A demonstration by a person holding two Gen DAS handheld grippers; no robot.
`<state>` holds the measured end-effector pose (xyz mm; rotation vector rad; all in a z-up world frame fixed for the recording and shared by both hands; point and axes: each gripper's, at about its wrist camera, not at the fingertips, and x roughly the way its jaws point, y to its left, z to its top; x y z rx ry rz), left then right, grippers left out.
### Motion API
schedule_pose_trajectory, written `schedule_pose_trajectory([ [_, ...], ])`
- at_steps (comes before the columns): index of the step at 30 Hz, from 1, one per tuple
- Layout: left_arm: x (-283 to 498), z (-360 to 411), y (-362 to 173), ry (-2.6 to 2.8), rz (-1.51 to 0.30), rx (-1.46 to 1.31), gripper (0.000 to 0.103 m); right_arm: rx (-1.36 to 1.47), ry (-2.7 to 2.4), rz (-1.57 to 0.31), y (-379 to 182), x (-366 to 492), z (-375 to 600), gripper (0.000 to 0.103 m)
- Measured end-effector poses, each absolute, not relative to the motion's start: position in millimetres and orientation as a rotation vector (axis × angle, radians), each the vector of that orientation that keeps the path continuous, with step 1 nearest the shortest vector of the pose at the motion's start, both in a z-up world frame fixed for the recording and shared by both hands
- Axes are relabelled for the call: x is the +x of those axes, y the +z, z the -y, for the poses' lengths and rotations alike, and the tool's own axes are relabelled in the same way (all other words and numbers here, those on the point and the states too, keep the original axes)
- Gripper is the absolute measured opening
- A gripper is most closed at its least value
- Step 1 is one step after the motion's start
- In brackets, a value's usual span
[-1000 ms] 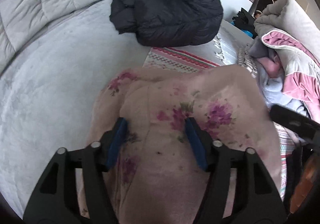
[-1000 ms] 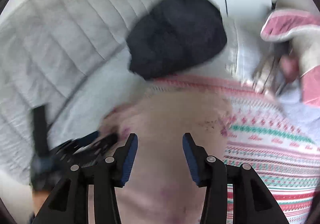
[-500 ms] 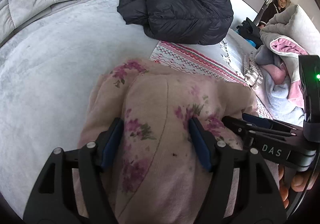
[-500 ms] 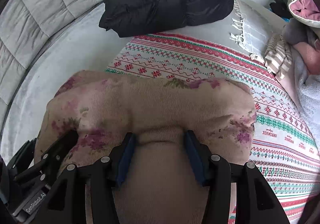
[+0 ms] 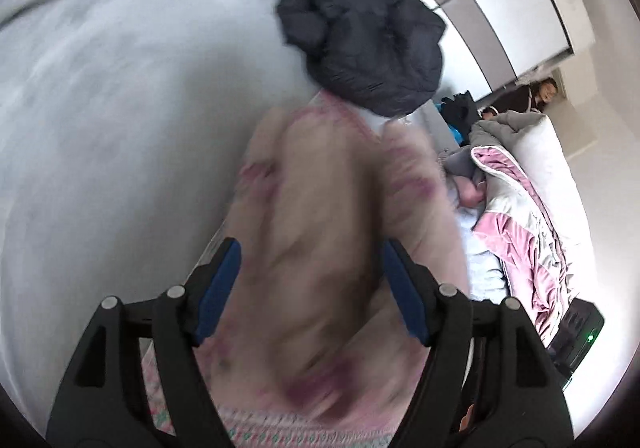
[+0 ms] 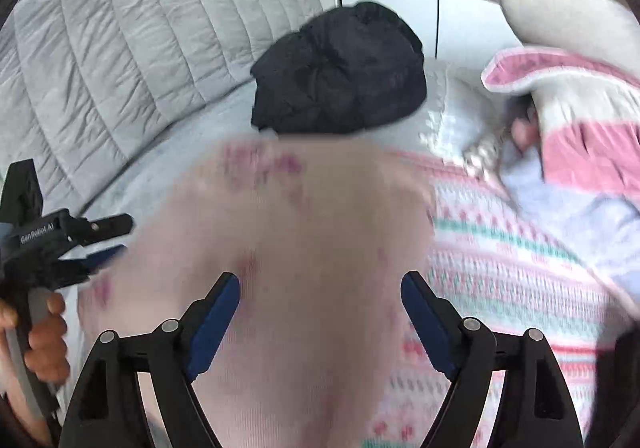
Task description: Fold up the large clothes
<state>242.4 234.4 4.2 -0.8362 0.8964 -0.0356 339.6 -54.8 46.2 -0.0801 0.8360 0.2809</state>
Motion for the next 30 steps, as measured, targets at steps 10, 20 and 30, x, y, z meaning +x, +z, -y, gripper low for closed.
schedule_pose_trajectory([
  [10,215,-237,-45,-0.107,-0.974,-0.974,0.074,0.193,0.294,-0.881,27,324,105,0.084],
  [20,214,-226,-72,-0.168,-1.045,-0.991,0.075,0.511,0.389,-0.949,-16,328,146,0.089],
  [30,226,-214,-75,-0.152,-1.049,-0.934,0.075,0.840,0.585,-0.978,-73,352,161,0.103],
])
